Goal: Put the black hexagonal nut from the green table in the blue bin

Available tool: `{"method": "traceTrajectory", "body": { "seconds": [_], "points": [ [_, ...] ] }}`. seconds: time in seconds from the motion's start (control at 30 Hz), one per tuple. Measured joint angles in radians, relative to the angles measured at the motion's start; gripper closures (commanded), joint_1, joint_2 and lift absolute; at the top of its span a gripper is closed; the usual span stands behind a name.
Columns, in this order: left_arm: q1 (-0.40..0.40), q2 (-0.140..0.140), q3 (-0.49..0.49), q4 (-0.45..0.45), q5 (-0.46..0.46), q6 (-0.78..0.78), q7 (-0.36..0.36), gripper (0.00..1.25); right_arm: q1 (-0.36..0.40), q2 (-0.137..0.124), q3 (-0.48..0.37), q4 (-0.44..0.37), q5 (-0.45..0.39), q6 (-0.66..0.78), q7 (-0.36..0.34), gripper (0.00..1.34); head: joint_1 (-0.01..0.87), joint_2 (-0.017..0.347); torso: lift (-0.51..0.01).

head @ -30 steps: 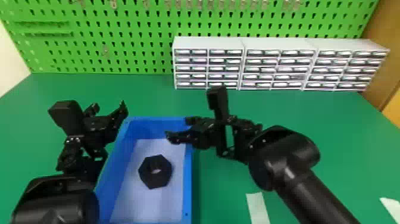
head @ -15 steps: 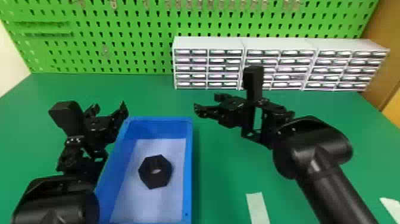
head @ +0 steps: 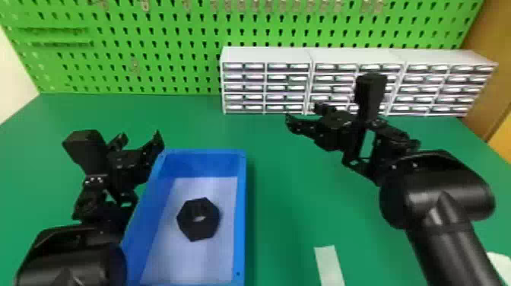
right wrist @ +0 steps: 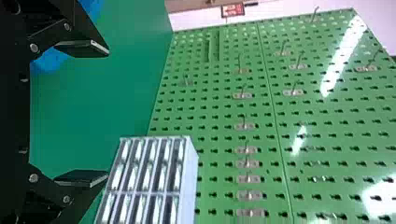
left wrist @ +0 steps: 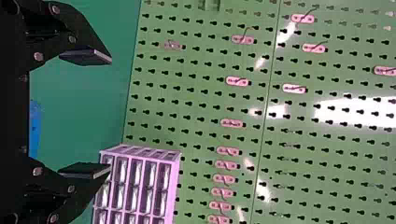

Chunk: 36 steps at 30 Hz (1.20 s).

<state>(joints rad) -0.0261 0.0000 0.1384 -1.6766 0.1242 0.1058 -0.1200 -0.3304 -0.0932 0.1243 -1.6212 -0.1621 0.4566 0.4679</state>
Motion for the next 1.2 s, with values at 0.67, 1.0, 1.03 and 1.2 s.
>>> {"method": "traceTrajectory", "body": {
  "seconds": [0.67,1.0,1.03,1.2],
  "points": [
    [0.0,0.0,0.0,0.0,-0.003,0.0,0.0,0.44,0.104,0.019,-0.174,-0.083,0.08,-0.068,-0.039,0.35,0.686,0.051,-0.097],
    [0.003,0.0,0.001,0.0,-0.004,0.0,0.0,0.44,0.174,0.023,-0.259,-0.11,0.101,-0.163,-0.07,0.35,0.686,0.051,-0.097],
    [0.003,0.0,0.001,0.0,-0.004,0.0,0.0,0.44,0.181,0.024,-0.265,-0.113,0.104,-0.175,-0.073,0.35,0.686,0.051,-0.097],
    [0.003,0.0,0.001,0.0,-0.003,0.0,0.0,0.44,0.206,0.025,-0.279,-0.122,0.12,-0.197,-0.077,0.35,0.686,0.051,-0.097]
  ]
}}
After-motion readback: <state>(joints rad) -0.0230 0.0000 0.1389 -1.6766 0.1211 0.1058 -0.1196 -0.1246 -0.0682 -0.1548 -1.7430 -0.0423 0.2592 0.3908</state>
